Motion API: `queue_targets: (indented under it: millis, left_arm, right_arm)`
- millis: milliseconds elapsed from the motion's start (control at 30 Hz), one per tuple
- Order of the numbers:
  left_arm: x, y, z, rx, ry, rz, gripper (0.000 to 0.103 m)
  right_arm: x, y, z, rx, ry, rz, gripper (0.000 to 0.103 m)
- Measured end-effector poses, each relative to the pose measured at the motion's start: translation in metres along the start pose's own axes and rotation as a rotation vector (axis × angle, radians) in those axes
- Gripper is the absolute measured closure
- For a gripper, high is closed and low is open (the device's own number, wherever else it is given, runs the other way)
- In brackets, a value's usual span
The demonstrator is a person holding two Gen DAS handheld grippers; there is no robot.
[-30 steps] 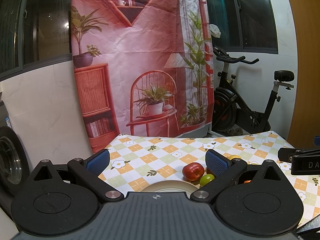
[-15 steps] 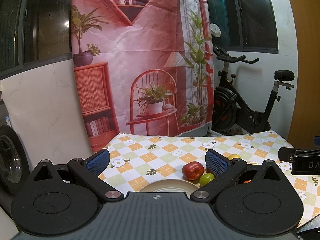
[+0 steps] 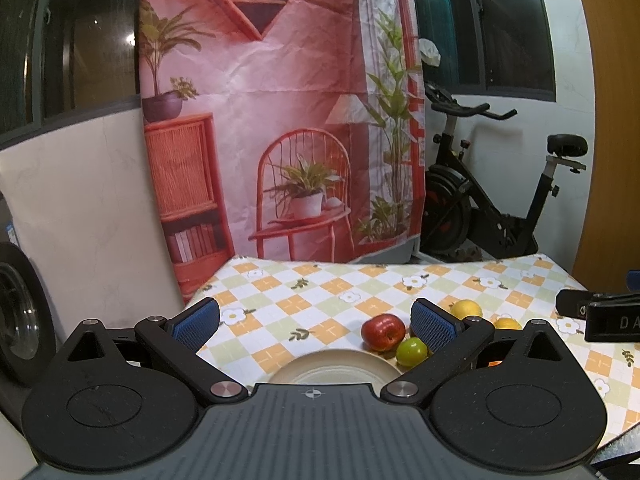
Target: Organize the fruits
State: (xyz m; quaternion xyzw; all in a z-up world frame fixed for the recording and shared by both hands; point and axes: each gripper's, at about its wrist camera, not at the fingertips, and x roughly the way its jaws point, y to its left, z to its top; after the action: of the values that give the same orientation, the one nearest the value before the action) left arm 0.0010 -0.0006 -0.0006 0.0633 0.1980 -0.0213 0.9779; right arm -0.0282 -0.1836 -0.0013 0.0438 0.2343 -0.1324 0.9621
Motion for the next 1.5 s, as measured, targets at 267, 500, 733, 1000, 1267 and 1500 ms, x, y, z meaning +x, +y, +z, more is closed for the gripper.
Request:
queue_targets:
  millis: [267,500,733,1000,1267,1500]
  left_arm:
    - [0.037,-0.001,0.003,0.007,0.062,-0.011,0.0]
    - [0.078,-0.007,0.009,0.008,0.099,-0.011,0.0]
    - [0.115,-0.02,0.015,0.016,0.12,-0.011,0.0]
    - [0.149,-0.035,0.015,0.03,0.171,-0.022,0.0]
    - [0.182,-0.043,0.011,0.028,0.244,-0.01,0.0]
    - [0.207,-0.044,0.006,0.01,0.287,-0.018,0.005]
  right_arm:
    - [0.032,-0.02,0.001,-0.009,-0.027,0.014,0.0]
    - [0.073,-0.033,0.006,-0.009,-0.05,0.018,0.0]
    - [0.119,-0.054,0.012,0.052,-0.037,0.001,0.0]
    - [0.153,-0.069,0.004,0.06,-0.019,-0.026,0.0]
    - [0.183,-0.089,-0.007,0.142,0.024,0.019,0.0]
    - [0.202,-0.109,-0.016,0.205,0.024,0.047,0.0]
